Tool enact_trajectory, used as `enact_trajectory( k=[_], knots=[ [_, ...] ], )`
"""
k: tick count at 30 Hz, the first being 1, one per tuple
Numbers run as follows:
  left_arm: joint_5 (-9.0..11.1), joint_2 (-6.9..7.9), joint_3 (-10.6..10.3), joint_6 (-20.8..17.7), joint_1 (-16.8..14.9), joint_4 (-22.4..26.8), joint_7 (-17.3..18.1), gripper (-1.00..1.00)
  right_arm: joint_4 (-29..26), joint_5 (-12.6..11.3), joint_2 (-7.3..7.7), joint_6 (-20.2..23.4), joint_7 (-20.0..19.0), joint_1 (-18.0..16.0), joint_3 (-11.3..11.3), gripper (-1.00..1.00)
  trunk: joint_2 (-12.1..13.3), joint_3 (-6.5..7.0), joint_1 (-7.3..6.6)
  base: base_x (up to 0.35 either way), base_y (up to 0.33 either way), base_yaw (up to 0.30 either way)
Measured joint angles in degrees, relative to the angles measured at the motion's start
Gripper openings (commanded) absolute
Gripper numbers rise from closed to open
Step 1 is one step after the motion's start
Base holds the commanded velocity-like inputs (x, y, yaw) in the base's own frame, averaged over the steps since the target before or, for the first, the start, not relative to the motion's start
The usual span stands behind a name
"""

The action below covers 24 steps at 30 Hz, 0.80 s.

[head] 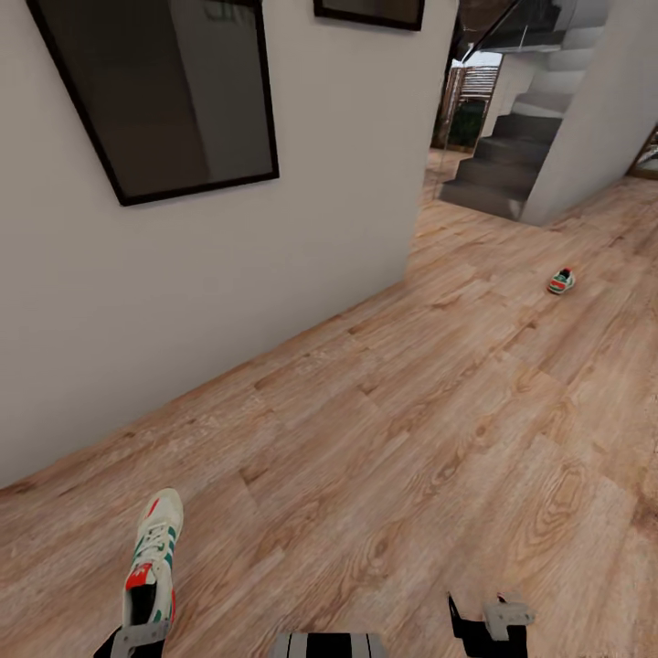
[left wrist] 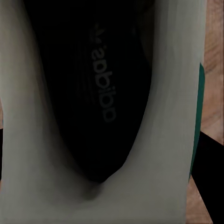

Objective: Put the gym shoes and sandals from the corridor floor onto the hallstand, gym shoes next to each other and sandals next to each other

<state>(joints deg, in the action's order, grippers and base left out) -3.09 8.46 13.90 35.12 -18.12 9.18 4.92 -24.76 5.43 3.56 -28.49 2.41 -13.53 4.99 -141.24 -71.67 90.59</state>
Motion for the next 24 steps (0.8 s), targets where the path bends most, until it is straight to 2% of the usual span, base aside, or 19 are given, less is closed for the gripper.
enact_trajectory(
  k=[8, 24],
  knots=[
    [-0.03, -0.08, -0.01, 0.32, 0.21, -0.14, 0.03, -1.00, 2.84, -0.08, -0.31, -1.73, -0.02, 0.04, -0.09, 1.00, 3.21, 2.00, -1.76, 0.000, 0.000, -0.200],
    [-0.02, -0.11, 0.02, 0.32, 0.21, -0.29, 0.04, -1.00, 3.16, -0.11, -0.25, -1.76, -0.02, 0.04, -0.02, 1.00, 9.63, 6.00, -5.27, 0.000, 0.000, -0.200]
  ],
)
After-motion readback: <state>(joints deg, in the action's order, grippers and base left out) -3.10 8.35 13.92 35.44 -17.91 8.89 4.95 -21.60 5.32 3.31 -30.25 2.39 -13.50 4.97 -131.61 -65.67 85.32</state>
